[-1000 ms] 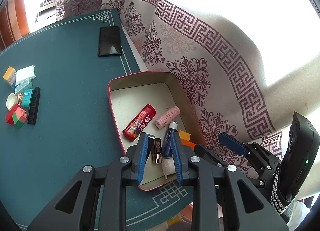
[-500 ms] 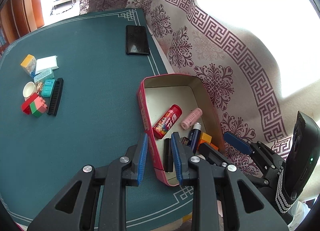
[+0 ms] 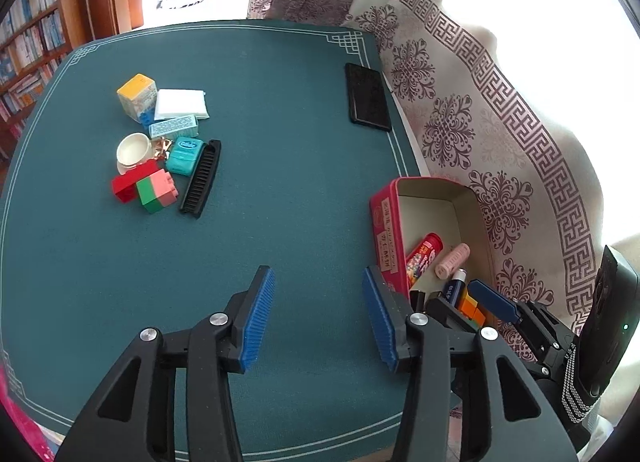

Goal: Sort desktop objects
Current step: 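Move both grippers back toward the pile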

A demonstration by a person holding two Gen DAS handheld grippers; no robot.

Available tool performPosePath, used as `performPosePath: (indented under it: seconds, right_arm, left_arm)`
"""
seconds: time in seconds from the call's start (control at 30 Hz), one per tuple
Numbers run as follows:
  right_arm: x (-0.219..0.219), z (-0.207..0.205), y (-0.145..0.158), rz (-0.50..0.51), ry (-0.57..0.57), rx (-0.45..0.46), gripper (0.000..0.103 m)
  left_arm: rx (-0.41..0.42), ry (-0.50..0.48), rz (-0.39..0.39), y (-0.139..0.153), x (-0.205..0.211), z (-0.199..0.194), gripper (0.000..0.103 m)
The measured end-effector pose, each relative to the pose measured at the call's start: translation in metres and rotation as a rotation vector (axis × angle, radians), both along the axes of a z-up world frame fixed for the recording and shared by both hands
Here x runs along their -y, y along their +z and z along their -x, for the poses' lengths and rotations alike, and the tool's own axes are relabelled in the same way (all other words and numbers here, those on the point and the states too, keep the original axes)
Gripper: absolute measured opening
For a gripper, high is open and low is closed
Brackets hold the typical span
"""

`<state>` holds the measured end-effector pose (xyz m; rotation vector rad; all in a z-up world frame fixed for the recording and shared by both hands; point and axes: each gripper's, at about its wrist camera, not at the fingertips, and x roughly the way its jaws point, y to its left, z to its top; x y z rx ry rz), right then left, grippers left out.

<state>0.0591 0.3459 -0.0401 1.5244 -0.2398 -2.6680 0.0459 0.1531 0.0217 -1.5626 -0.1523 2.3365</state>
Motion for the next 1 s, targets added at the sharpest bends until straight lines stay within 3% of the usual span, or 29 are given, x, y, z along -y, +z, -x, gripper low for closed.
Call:
performPosePath:
  seconds: [0.43, 1.0]
  right_arm:
    - [0.066, 0.033, -0.018, 0.029, 0.080, 0.061, 0.065]
    - [0.122, 0.069, -0.039, 0.021, 0.093, 0.127, 0.065]
  left_arm:
    - [-0.017, 0.179, 0.052, -0.001, 0.115, 0.037, 0.053]
    - [-0.049, 0.187, 0.099, -0.011, 0.184, 0.109, 0.053]
